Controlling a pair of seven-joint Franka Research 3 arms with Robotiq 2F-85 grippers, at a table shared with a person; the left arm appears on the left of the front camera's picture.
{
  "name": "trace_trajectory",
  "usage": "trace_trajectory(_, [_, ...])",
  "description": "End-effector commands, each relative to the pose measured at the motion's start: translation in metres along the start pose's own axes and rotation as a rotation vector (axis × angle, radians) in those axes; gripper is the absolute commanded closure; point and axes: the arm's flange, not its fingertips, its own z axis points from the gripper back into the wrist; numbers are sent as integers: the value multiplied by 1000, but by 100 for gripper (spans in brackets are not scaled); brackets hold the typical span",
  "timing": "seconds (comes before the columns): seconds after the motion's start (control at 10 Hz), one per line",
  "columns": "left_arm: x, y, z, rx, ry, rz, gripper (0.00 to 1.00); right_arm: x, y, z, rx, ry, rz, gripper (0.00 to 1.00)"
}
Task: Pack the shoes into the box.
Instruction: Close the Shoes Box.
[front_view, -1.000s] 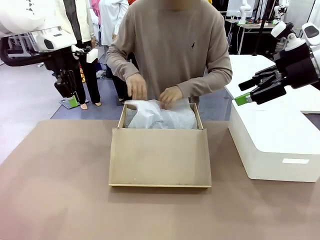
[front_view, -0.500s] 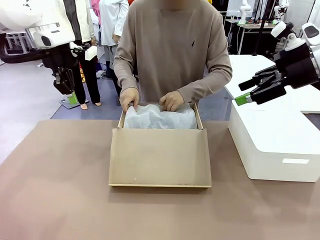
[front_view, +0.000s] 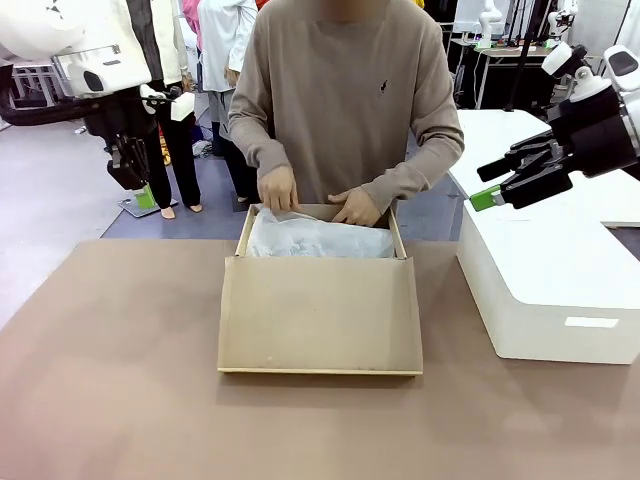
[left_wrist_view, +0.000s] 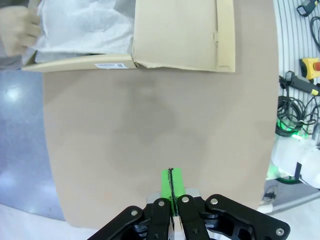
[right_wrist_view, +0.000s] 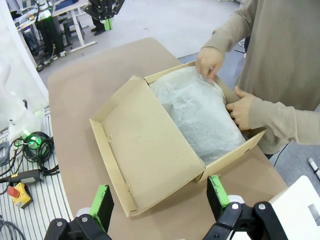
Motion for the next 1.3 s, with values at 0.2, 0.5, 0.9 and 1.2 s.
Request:
trace_trajectory(0.2, [-2, 8, -3, -45, -30, 4, 100, 0, -2, -3, 5, -28, 30, 0])
trace_trajectory(0.5, [-11, 30, -23, -157, -143, 35, 100, 0, -2, -3, 5, -28, 30, 0])
trace_trajectory(0.9, [-37, 51, -67, -276, -231, 28, 100, 0, -2, -3, 5, -28, 30, 0])
trace_trajectory(1.2, [-48, 57, -97, -339, -303, 52, 100, 0, -2, -3, 5, -28, 30, 0])
